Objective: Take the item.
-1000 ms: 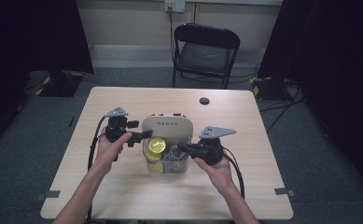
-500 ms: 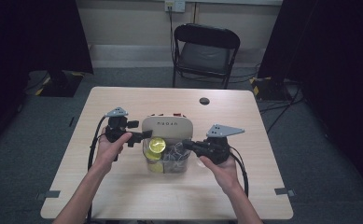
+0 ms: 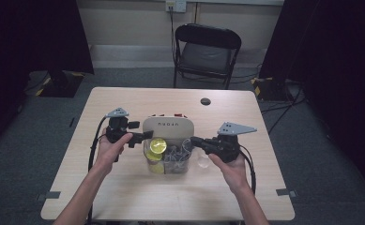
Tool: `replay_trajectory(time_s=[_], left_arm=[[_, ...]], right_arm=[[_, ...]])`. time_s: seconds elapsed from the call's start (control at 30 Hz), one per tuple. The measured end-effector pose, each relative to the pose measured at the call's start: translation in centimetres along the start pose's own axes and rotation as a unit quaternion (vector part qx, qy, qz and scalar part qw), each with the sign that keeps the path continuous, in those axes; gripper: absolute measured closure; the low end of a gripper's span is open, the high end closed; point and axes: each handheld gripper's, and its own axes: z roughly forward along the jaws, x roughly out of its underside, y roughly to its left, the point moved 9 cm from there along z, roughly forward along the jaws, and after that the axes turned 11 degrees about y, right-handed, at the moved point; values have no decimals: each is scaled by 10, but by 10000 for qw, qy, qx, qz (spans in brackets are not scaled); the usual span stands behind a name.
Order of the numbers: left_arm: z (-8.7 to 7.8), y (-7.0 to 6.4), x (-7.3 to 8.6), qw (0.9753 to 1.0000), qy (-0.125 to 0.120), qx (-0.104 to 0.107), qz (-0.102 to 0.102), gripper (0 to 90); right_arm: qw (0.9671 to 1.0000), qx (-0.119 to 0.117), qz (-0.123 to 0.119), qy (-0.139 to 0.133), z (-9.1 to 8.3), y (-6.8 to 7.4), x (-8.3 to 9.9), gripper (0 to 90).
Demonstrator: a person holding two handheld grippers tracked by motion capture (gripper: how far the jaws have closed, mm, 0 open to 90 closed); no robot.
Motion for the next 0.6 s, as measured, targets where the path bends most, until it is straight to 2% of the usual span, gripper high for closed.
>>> replay_trajectory(time_s=[0.2,0.6], left_arm=[[0,0,0,10000,-9,10,-16,153],[0,0,0,10000,6,21,-16,153]], right_arm=[[9998,123,81,-102,-11,-9,-1,900],[9990,322,286,-129,-17,-31,9,900]])
